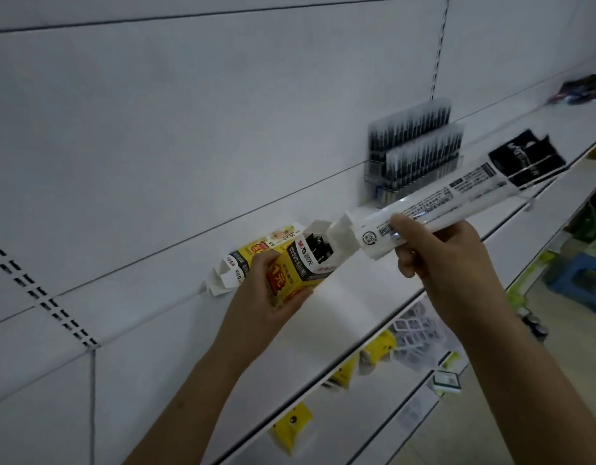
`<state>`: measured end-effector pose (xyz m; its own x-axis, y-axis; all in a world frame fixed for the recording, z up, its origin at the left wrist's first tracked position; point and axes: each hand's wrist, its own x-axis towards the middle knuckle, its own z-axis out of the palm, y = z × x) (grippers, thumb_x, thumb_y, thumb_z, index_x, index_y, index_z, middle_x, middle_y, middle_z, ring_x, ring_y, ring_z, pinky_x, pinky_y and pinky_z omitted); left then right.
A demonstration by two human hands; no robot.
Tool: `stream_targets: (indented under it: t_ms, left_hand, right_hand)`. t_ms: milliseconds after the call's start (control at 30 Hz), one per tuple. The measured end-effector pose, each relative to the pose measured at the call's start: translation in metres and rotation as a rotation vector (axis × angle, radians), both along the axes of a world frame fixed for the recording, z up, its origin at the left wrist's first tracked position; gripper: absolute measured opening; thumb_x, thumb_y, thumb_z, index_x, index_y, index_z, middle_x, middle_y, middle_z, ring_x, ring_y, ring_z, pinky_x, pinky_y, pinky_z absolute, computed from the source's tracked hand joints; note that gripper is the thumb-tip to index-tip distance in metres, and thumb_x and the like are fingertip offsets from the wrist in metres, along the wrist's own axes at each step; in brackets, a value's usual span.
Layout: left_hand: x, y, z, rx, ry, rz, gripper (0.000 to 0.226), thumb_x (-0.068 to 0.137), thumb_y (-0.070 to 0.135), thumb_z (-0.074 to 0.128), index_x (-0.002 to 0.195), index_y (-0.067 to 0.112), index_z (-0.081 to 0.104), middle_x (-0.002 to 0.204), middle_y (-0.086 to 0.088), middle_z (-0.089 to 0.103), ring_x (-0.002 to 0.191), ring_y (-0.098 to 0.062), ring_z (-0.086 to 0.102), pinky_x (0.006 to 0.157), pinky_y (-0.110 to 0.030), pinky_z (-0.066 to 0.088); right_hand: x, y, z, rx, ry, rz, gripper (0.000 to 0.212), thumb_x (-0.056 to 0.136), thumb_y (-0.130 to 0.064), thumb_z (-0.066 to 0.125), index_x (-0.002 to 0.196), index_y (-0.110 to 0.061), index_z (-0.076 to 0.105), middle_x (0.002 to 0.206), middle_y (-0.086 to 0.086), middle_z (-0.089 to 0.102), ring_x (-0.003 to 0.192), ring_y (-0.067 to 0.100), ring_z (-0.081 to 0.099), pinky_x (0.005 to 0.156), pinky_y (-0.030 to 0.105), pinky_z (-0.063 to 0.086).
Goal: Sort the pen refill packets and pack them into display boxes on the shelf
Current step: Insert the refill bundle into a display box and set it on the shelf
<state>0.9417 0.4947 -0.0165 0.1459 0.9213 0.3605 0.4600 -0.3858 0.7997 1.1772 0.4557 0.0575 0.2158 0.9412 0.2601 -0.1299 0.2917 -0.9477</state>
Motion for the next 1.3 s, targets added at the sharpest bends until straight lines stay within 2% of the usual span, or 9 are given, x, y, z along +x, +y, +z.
stream_targets:
  t_ms: [100, 200, 333, 533, 633, 800, 1033, 1200, 1300]
  left_hand:
    - [0.009, -0.002, -0.001, 0.082, -0.088, 0.034, 0.061, 0.069, 0.041, 0.084, 0.112, 0.036, 0.041, 0.108, 0.014, 0.067, 0.093, -0.002, 0.069, 0.075, -0.038, 0.06]
    - [0.016, -0.001, -0.007, 0.111, -0.149, 0.057, 0.063, 0.066, 0.041, 0.086, 0.108, 0.04, 0.04, 0.107, 0.02, 0.066, 0.092, -0.004, 0.07, 0.072, -0.039, 0.061]
    - [0.02, -0.002, -0.012, 0.177, -0.105, 0.122, 0.068, 0.065, 0.036, 0.087, 0.106, 0.057, 0.037, 0.106, 0.02, 0.063, 0.09, 0.002, 0.067, 0.069, -0.028, 0.06]
    - [0.018, 0.001, -0.02, 0.248, -0.092, 0.08, 0.058, 0.069, 0.044, 0.079, 0.113, 0.05, 0.042, 0.114, 0.007, 0.056, 0.101, -0.012, 0.063, 0.074, -0.035, 0.06]
    - [0.02, 0.001, -0.017, 0.322, -0.037, 0.093, 0.06, 0.07, 0.042, 0.078, 0.111, 0.057, 0.037, 0.11, 0.016, 0.05, 0.101, -0.009, 0.059, 0.071, -0.025, 0.057]
    - [0.021, -0.002, -0.017, 0.365, 0.017, 0.068, 0.056, 0.071, 0.039, 0.076, 0.116, 0.037, 0.042, 0.106, 0.029, 0.046, 0.097, 0.003, 0.053, 0.068, -0.009, 0.047]
    - [0.015, -0.004, -0.018, 0.345, 0.004, 0.062, 0.06, 0.071, 0.033, 0.08, 0.117, 0.039, 0.043, 0.111, 0.028, 0.045, 0.102, 0.0, 0.054, 0.07, -0.009, 0.049]
    - [0.015, -0.005, -0.016, 0.328, -0.062, 0.079, 0.057, 0.071, 0.047, 0.076, 0.115, 0.047, 0.04, 0.112, 0.013, 0.052, 0.102, -0.005, 0.058, 0.071, -0.018, 0.056]
    - [0.014, -0.003, -0.017, 0.333, -0.055, 0.076, 0.056, 0.072, 0.048, 0.074, 0.119, 0.039, 0.045, 0.113, 0.011, 0.053, 0.104, -0.01, 0.059, 0.073, -0.021, 0.057]
  right_hand:
    - [-0.01, -0.011, 0.028, 0.103, 0.028, 0.024, 0.011, 0.082, -0.025, 0.071, 0.071, -0.025, 0.068, 0.064, 0.003, 0.061, 0.051, 0.014, 0.048, 0.05, 0.021, 0.042]
    - [-0.024, -0.017, 0.047, 0.145, 0.023, 0.11, 0.014, 0.072, -0.03, 0.072, 0.076, -0.017, 0.067, 0.062, 0.005, 0.058, 0.049, 0.014, 0.044, 0.045, 0.02, 0.039]
    - [-0.041, -0.014, 0.046, 0.089, -0.093, 0.135, 0.02, 0.081, -0.02, 0.073, 0.082, -0.002, 0.065, 0.061, 0.01, 0.06, 0.044, 0.012, 0.045, 0.043, 0.02, 0.038]
    - [-0.046, -0.013, 0.04, 0.045, -0.258, 0.074, 0.018, 0.088, -0.02, 0.069, 0.078, -0.005, 0.066, 0.055, 0.014, 0.062, 0.037, 0.012, 0.043, 0.044, 0.019, 0.04]
    - [-0.044, -0.019, 0.046, 0.059, -0.352, 0.062, 0.022, 0.089, -0.023, 0.067, 0.071, -0.011, 0.065, 0.042, 0.005, 0.054, 0.033, 0.01, 0.039, 0.041, 0.018, 0.037]
    - [-0.051, -0.016, 0.049, 0.034, -0.567, 0.167, 0.019, 0.088, -0.03, 0.067, 0.08, -0.014, 0.071, 0.046, 0.006, 0.06, 0.036, 0.012, 0.049, 0.044, 0.021, 0.043]
    - [-0.048, -0.007, 0.045, -0.041, -0.437, 0.105, 0.017, 0.089, -0.028, 0.067, 0.086, -0.012, 0.071, 0.066, 0.02, 0.069, 0.04, 0.017, 0.047, 0.046, 0.024, 0.043]
    - [-0.048, -0.007, 0.047, -0.07, -0.508, 0.129, 0.017, 0.09, -0.029, 0.066, 0.085, -0.013, 0.07, 0.058, 0.015, 0.067, 0.037, 0.015, 0.048, 0.046, 0.024, 0.044]
    - [-0.052, -0.014, 0.046, -0.008, -0.561, 0.088, 0.016, 0.091, -0.028, 0.065, 0.084, -0.014, 0.07, 0.052, 0.007, 0.066, 0.035, 0.01, 0.05, 0.045, 0.021, 0.045]
